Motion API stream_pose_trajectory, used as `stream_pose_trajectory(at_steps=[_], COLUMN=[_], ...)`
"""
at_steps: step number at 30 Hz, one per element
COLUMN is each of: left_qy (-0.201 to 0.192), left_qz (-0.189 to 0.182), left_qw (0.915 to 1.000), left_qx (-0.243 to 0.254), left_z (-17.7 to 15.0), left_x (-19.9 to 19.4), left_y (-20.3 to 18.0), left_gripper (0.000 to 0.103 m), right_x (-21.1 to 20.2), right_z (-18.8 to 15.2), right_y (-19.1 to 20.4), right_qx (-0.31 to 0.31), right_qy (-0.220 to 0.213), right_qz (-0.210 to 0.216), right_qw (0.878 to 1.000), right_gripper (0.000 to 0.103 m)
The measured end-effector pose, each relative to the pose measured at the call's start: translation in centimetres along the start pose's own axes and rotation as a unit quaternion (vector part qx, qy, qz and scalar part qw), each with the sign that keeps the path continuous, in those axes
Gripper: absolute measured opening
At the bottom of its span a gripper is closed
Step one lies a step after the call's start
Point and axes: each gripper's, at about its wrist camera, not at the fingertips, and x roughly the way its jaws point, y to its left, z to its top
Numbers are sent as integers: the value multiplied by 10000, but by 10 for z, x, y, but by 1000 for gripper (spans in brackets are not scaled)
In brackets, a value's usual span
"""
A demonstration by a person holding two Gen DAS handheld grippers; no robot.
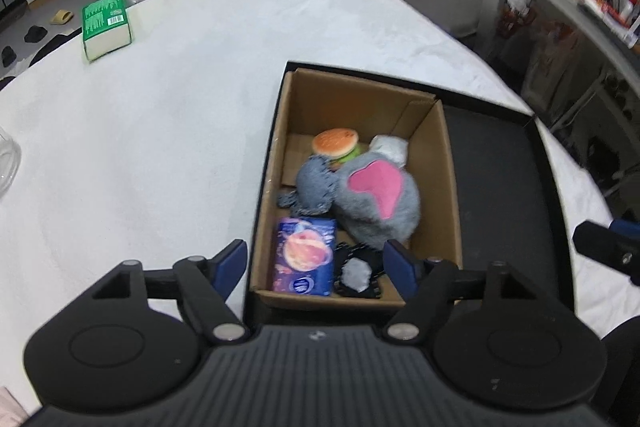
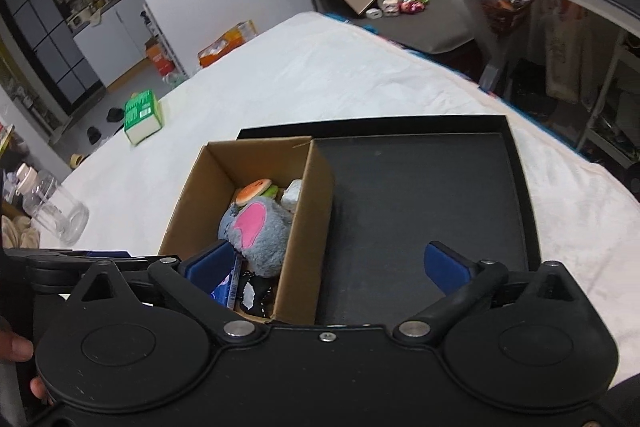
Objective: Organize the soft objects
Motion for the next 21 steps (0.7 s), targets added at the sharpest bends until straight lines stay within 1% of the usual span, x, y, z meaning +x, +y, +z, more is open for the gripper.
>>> stream_pose_trajectory(at_steps=[2,5,9,13,17,21], left_qy=[-104,-304,-297,-406,-488,-670], left_qz=[-85,-47,-224,-218,-350,-303], left_qw=[9999,9995,9993,9988,9977,9963], left_qx=[-82,-32,41,170,298,449], left_z=[-1,-2,-4,-7,-7,-9], left_x=[-7,-18,-34,-54,-75,-96], left_y=[-1,-7,-15,-24,-30,-37], left_gripper=[73,74,74,75,75,75], right_x=[-6,-13,-24,-40,-56,-69], right_z=[-2,-6,-12,-13,-14,-16], right_y=[-4,-9,-14,-18,-19,-21], right_qx=[45,108,189,327,389,413], right_qy=[-65,-130,-189,-301,-419,-501], right_qz=[-29,-78,-112,-162,-187,-247], right_qw=[10000,9998,9996,9989,9982,9976], right_gripper=[103,103,103,103,103,103])
